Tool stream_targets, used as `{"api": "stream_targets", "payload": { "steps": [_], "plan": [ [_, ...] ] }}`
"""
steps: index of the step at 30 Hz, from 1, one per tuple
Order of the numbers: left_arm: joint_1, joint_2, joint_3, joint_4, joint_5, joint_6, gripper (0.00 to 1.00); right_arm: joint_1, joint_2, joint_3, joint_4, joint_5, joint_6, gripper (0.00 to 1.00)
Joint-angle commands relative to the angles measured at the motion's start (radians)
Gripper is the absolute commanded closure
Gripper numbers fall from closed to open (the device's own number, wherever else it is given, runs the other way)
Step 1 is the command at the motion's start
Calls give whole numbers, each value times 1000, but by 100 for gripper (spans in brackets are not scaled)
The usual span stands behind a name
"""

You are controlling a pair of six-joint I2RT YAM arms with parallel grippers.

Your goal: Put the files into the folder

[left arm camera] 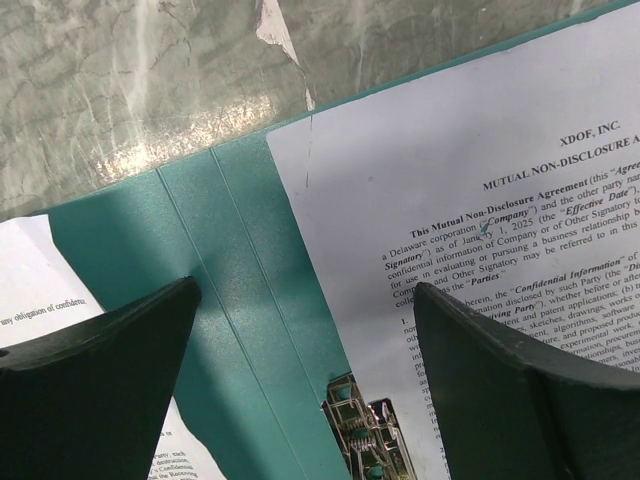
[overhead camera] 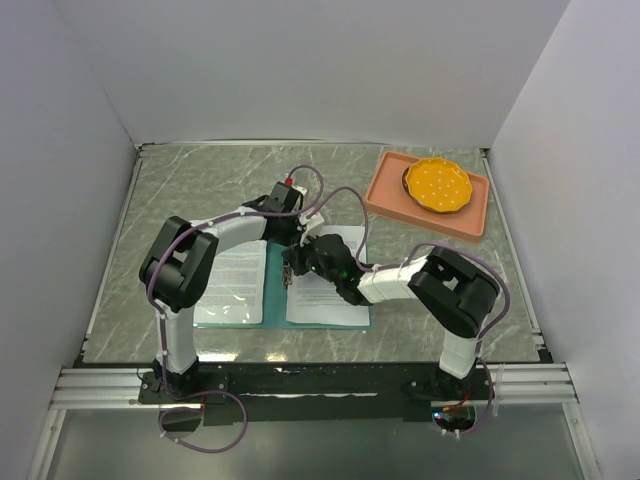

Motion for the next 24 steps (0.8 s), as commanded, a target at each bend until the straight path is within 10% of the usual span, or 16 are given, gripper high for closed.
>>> {"api": "stream_targets", "payload": {
  "steps": [1, 24],
  "plan": [
    [-18, 33, -16, 10, -33, -17, 4, 4, 30, 40, 74, -13, 18, 100],
    [-49, 68, -63, 18, -84, -8, 4, 19, 145, 37, 194, -21, 73, 100]
  ]
}}
